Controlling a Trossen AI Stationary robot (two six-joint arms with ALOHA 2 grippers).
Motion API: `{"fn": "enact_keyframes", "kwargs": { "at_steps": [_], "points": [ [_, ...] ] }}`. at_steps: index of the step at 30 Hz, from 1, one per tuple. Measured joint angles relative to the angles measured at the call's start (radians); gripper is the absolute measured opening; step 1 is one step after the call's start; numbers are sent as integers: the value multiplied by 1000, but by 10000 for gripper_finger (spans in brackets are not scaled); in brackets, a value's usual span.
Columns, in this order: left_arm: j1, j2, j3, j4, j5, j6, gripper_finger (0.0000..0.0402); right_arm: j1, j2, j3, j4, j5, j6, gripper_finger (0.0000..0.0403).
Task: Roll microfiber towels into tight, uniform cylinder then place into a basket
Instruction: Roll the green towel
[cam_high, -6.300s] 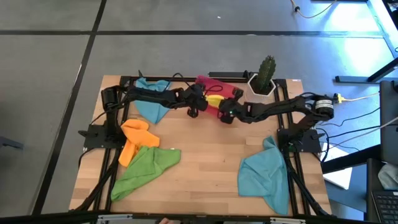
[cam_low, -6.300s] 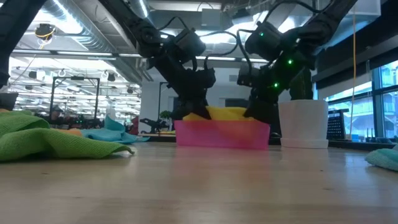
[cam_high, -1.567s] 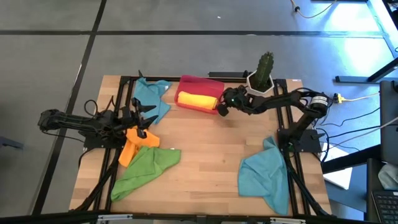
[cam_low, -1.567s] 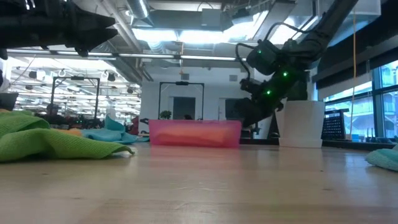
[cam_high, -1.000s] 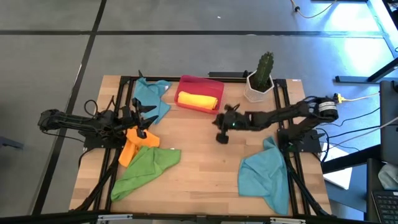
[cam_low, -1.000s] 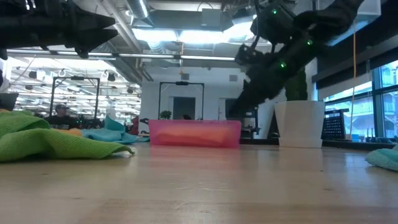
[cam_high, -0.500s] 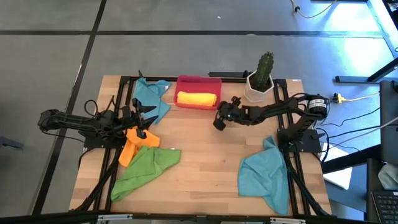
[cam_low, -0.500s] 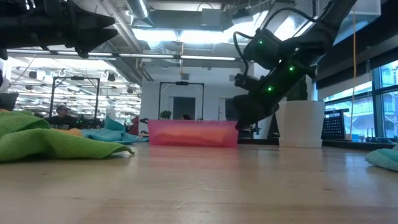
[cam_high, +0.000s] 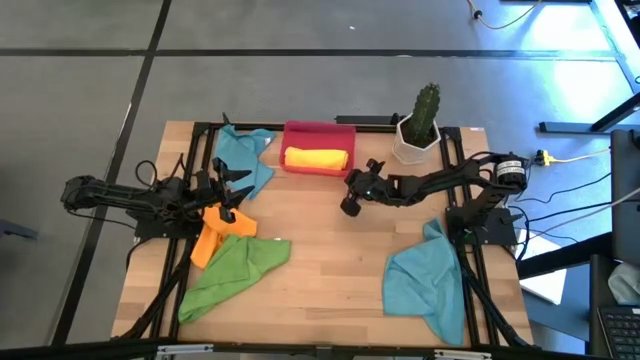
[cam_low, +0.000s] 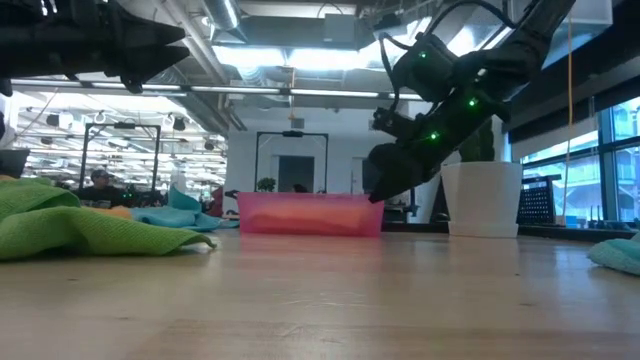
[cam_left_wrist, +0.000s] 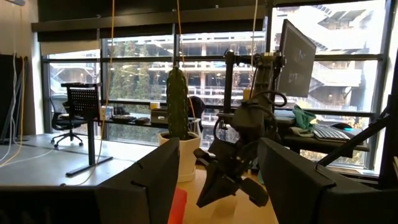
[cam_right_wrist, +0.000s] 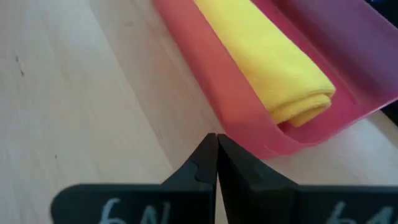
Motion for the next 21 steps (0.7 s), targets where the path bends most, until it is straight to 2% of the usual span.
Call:
{"fn": "enact_keyframes", "kwargs": {
  "at_steps": [14, 16, 21],
  "points": [
    [0, 0, 0, 0, 0, 0, 206, 12, 0, 0, 17, -4, -34, 13],
    [0, 0, 0, 0, 0, 0, 206, 11, 0, 0, 43, -65, -60, 13],
    [0, 0, 0, 0, 0, 0, 206, 33, 0, 0, 197, -370, -115, 13]
  ]
}}
